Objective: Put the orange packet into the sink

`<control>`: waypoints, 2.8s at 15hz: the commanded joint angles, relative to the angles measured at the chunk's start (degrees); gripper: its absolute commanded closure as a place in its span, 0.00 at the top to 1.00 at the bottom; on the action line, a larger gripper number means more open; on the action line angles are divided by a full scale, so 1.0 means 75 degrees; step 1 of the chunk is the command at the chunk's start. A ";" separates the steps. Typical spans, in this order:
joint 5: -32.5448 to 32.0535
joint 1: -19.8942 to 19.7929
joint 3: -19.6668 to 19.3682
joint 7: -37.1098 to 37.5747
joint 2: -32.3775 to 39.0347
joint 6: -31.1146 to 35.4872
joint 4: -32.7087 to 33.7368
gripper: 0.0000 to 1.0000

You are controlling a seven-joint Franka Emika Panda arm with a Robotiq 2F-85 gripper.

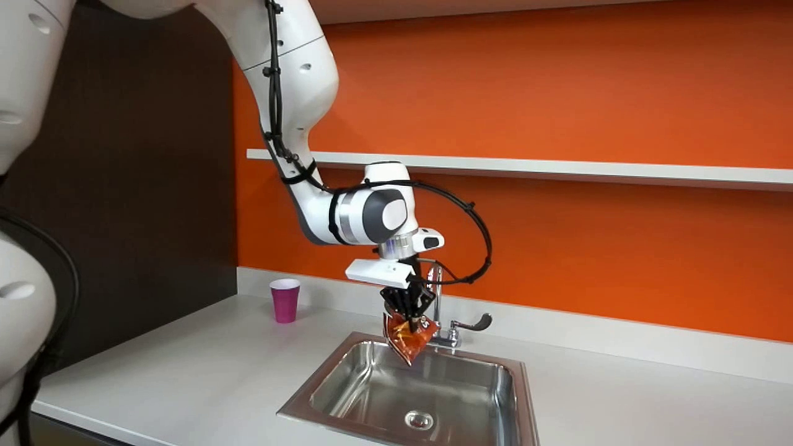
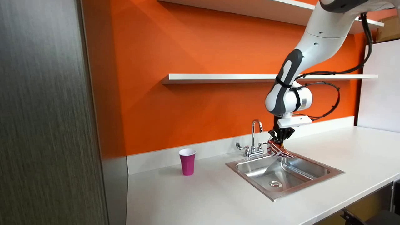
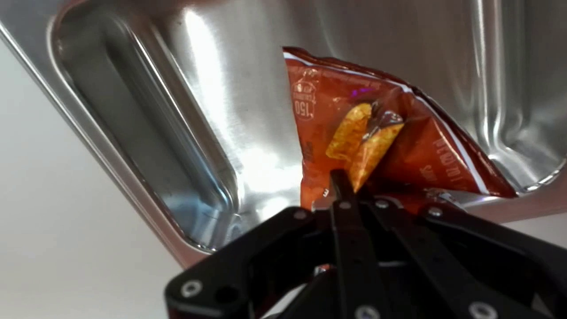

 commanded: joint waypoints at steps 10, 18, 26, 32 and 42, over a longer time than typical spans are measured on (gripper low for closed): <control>0.0066 -0.0538 0.0100 -0.0224 0.1380 0.0254 0.0290 0.00; 0.0154 -0.0842 0.0416 -0.0590 0.2209 0.1073 0.0210 0.00; 0.0143 -0.1087 0.0640 -0.0816 0.2714 0.1515 0.0186 0.26; 0.0125 -0.1084 0.0626 -0.0885 0.2513 0.1581 0.0068 0.63; 0.0461 -0.2029 0.1864 -0.1950 0.1032 0.1146 -0.0648 1.00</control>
